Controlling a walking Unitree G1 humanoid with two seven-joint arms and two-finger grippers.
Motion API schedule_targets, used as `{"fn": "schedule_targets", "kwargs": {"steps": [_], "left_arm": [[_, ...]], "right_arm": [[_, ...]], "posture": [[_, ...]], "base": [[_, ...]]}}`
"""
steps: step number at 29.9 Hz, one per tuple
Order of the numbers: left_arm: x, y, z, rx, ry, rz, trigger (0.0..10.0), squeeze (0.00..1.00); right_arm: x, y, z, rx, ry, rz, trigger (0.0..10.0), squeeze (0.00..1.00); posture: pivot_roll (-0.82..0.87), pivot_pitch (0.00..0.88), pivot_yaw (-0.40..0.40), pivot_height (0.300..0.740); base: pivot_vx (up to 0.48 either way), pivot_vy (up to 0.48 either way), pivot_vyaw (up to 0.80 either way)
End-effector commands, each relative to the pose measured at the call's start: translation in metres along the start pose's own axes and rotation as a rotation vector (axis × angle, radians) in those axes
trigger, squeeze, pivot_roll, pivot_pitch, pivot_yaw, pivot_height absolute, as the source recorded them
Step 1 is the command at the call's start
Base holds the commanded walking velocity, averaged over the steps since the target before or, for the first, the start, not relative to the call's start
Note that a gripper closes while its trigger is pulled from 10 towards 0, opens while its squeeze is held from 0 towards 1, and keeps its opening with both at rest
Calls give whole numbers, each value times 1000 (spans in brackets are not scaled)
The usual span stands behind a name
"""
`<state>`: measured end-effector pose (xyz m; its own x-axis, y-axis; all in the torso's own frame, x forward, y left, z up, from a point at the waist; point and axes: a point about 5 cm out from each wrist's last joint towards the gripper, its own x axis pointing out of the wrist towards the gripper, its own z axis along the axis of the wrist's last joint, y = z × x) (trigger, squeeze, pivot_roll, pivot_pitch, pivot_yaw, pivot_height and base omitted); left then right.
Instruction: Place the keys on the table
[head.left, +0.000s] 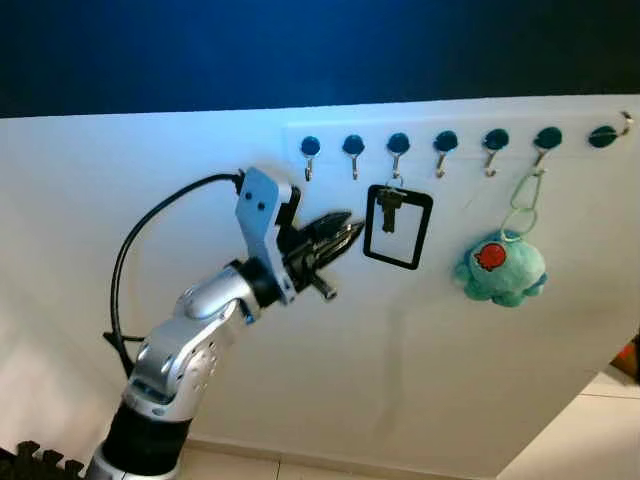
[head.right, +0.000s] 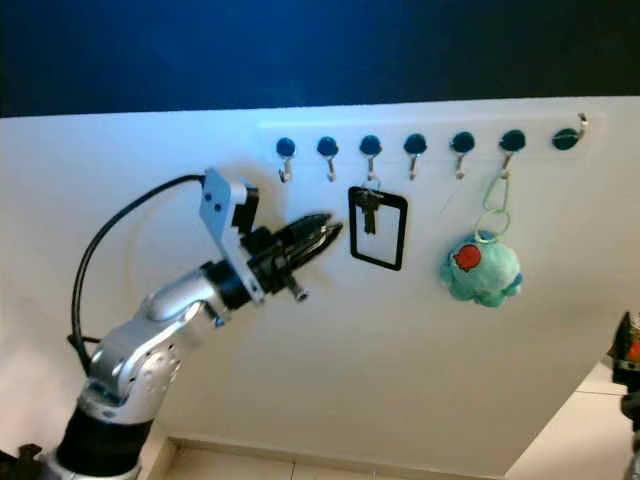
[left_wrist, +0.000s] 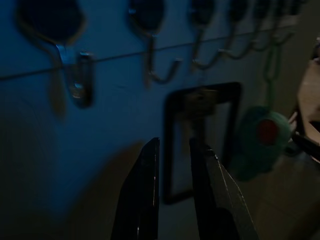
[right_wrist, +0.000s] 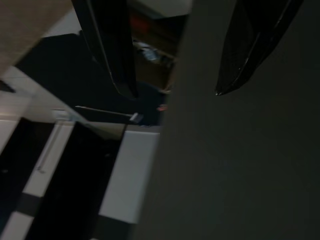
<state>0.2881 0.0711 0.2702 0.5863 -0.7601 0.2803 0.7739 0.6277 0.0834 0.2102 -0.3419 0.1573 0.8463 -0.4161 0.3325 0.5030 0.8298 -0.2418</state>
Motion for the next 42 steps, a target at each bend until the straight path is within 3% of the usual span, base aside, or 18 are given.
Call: {"fn": "schedule_targets", "kwargs": {"steps": [1,5,7,25,32,33,38,40,42], "left_arm": [[3,0,4,28,-14,-21,10000,0],[7,-4,4,25,-21,-50,10000,0],[16,-7,5,18,-38,-64,10000,0],[40,-18,19,-11,-111,-161,10000,0],[40,-14,14,-7,-87,-141,10000,0],[40,-13,12,-1,-78,-135,9529,0],[39,-11,10,6,-65,-127,10000,0],[39,-10,10,1,-68,-121,9373,0],[39,-8,11,-4,-72,-114,7529,0]], "right_arm": [[-1,13,2,37,-2,48,10000,0],[0,19,4,53,-6,71,10000,0],[3,25,7,65,-15,87,10000,0],[1,30,5,70,1,102,10000,0],[1,30,6,74,0,100,10000,0],[1,30,6,74,0,100,10000,0],[1,31,6,75,-1,100,10000,0],[2,31,6,76,-2,101,10000,0],[2,31,6,77,-1,103,10000,0]], "posture": [[-109,103,85,740],[-111,99,83,740],[-113,94,80,740],[-121,88,88,740],[-119,92,95,740],[-118,92,95,740],[-115,93,94,740],[-113,93,93,740],[-111,93,93,740]], "base": [[0,0,0],[0,0,0],[0,0,0],[0,0,0],[0,0,0],[0,0,0],[0,0,0],[0,0,0],[0,0,0]]}}
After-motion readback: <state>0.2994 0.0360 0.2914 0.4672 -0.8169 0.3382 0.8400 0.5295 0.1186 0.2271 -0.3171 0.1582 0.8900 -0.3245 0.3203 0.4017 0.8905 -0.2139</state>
